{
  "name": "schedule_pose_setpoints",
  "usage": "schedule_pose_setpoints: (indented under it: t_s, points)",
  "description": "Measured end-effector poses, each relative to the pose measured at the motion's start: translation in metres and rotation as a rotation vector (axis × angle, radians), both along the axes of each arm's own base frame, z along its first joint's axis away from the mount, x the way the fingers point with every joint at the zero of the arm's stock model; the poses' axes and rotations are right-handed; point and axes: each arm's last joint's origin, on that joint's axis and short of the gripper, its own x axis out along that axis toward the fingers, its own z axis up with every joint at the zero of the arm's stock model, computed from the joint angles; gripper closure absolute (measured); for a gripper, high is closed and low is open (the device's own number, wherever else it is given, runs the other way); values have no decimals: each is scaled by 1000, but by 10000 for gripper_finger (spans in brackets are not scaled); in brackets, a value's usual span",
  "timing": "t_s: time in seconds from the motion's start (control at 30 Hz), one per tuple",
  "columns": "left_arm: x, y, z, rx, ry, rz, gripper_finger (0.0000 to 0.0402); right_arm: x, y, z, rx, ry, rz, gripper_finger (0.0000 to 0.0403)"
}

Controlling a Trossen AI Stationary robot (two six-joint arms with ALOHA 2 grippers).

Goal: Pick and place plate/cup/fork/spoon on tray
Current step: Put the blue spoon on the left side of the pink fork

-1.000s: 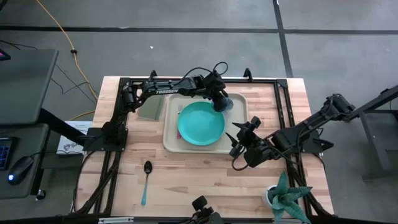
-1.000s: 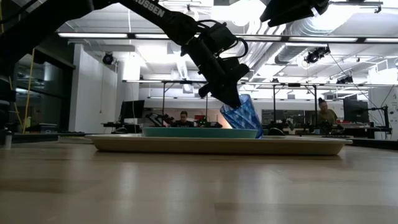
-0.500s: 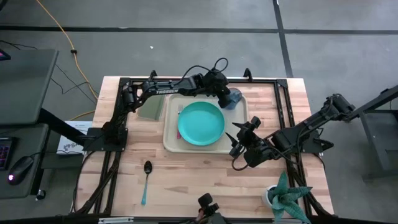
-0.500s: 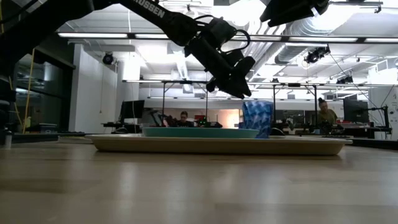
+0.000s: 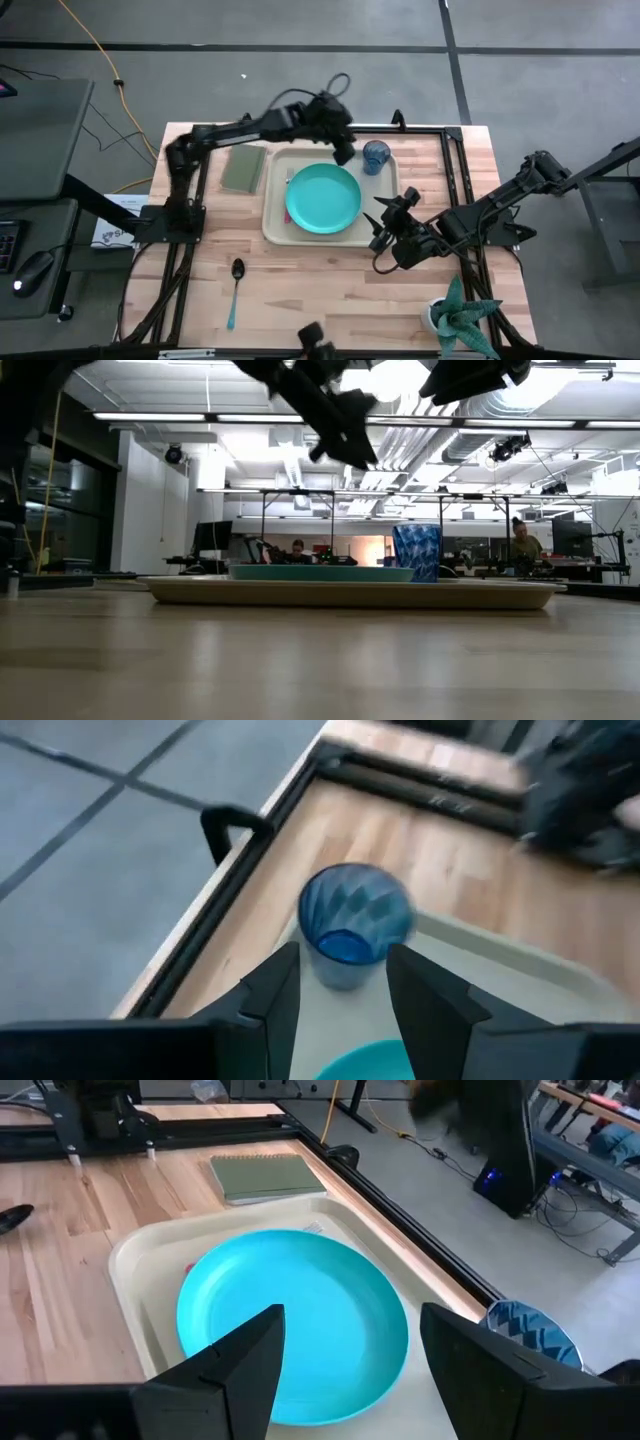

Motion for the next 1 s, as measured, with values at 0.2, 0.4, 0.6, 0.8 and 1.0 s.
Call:
schedule_pose_setpoints:
  t_s: [0.2, 0.4, 0.6, 0.8, 1.0]
  points:
    - [-49, -54, 29, 42, -232, -124, 271, -2, -1, -2, 9, 8, -16, 176]
    - [-121, -113, 8, 127, -449, -211, 271, -1, -1, -2, 1, -11, -28, 176]
    - [-186, -160, -24, 168, -675, -310, 271, 8, 1, -9, -57, 11, -41, 176]
    - [-221, -182, -45, 155, -765, -363, 271, 32, 1, -22, -42, 37, 11, 176]
    - [-225, -195, -53, 137, -726, -432, 271, 63, -12, -23, -70, -10, 65, 176]
